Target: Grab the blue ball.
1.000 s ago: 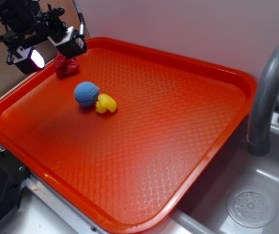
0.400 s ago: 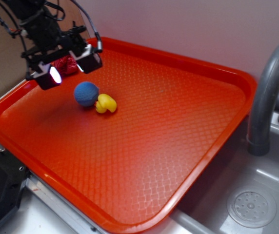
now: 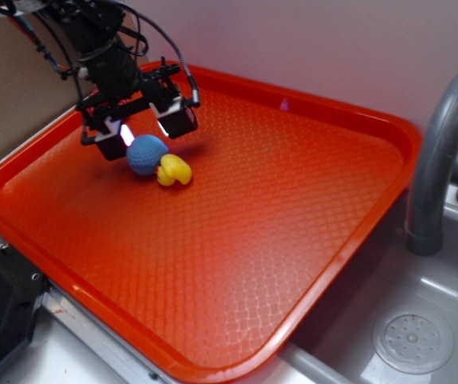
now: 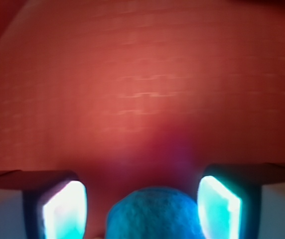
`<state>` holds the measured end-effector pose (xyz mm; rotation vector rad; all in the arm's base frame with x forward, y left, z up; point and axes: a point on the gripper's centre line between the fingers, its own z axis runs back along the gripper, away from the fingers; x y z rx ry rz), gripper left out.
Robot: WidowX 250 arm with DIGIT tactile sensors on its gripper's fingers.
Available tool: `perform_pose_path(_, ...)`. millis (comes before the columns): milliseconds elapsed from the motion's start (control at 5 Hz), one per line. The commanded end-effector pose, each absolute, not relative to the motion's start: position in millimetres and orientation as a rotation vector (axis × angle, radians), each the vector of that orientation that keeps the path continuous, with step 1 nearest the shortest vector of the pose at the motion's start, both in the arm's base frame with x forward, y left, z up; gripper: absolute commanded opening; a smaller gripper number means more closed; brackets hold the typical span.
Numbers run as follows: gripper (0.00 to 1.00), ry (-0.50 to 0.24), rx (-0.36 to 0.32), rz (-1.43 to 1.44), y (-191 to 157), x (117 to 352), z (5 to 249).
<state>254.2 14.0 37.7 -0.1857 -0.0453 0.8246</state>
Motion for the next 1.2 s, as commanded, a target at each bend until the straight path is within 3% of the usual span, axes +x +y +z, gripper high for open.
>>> perform_pose_path(0, 0.0, 0.063, -0.177, 0.782, -15.6, 243.8, 41.0)
perform_pose_path(200, 0.0, 0.082, -0.14, 0.692, -24.4, 238.1, 47.9)
perform_pose_path(400, 0.0, -0.02, -0.069, 0.611, -15.8, 228.5, 76.0)
perform_pose_path(600, 0.0, -0.135, -0.037, 0.475, 3.6, 216.1, 124.8)
perform_pose_path(800, 0.0, -0.235, -0.031, 0.388, 29.1, 209.3, 173.6)
perform_pose_path(1000, 0.0, -0.236, -0.145, 0.266, 55.3, 197.7, 209.9)
